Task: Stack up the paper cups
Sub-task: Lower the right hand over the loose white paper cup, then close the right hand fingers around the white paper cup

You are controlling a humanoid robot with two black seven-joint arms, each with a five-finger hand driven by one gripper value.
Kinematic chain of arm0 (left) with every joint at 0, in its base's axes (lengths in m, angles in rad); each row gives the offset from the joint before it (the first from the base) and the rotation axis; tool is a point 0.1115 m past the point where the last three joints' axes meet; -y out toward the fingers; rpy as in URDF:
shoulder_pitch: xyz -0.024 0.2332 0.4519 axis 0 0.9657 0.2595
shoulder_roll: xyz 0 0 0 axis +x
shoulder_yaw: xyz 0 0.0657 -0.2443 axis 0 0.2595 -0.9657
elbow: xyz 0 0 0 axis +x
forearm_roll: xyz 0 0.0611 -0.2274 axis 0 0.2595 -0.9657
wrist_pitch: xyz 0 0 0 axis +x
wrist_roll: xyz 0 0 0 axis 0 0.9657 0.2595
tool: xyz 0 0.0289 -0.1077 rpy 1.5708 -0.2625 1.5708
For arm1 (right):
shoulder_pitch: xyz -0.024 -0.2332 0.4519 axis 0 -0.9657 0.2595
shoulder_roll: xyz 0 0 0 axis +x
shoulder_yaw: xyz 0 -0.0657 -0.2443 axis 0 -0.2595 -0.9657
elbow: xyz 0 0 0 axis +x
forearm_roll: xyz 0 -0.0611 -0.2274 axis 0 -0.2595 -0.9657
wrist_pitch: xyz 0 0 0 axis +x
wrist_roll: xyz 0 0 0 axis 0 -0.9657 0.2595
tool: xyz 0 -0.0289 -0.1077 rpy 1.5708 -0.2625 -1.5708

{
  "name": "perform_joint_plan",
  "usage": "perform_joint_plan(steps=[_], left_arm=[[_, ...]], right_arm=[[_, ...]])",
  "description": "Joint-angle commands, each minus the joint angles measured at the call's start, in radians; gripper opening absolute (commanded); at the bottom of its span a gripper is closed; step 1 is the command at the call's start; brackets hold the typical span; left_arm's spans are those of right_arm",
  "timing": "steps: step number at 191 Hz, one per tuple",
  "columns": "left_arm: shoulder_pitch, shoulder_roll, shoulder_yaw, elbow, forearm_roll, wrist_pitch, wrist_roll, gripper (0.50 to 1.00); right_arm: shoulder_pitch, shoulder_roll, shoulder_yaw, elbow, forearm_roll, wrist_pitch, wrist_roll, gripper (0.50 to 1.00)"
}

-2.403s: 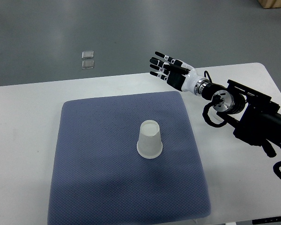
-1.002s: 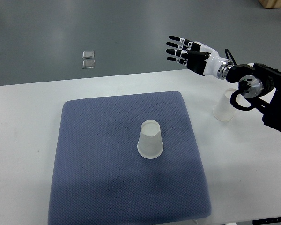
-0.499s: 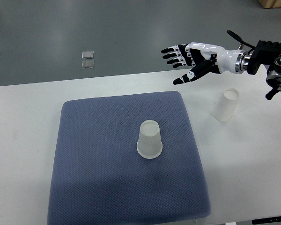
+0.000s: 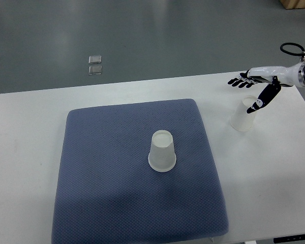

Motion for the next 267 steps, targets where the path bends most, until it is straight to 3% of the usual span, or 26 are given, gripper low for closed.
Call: perform_joint_plan(steps=[1,35,124,150,235,267], left_arm=[[0.0,0.0,-0.001,0.0,0.0,0.0,0.0,1.0],[0.0,0.0,0.001,0.0,0.0,0.0,0.0,1.0],[0.0,0.0,0.001,0.0,0.0,0.0,0.0,1.0],[0.0,0.0,0.001,0.0,0.0,0.0,0.0,1.0],[0.0,0.0,0.001,0.0,0.0,0.0,0.0,1.0],[0.0,0.0,-0.001,0.0,0.0,0.0,0.0,1.0]], right_arm=[[-0.004,0.011,-0.049,-0.037,-0.006,-0.071,-0.001,0.921],[-0.004,0.06,-0.16,-0.095,-0.005,-0.201,-0.001,0.921],[-0.032,0.144,-0.227,-0.181,-0.006,-0.31,-0.001,0.901],[-0.032,0.146,-0.252,-0.181,-0.006,-0.342,-0.001,0.84],[-0.029,0.146,-0.252,-0.181,-0.008,-0.334,0.0,0.66],[-0.02,0.137,-0.249,-0.179,-0.005,-0.331,0.002,0.656]])
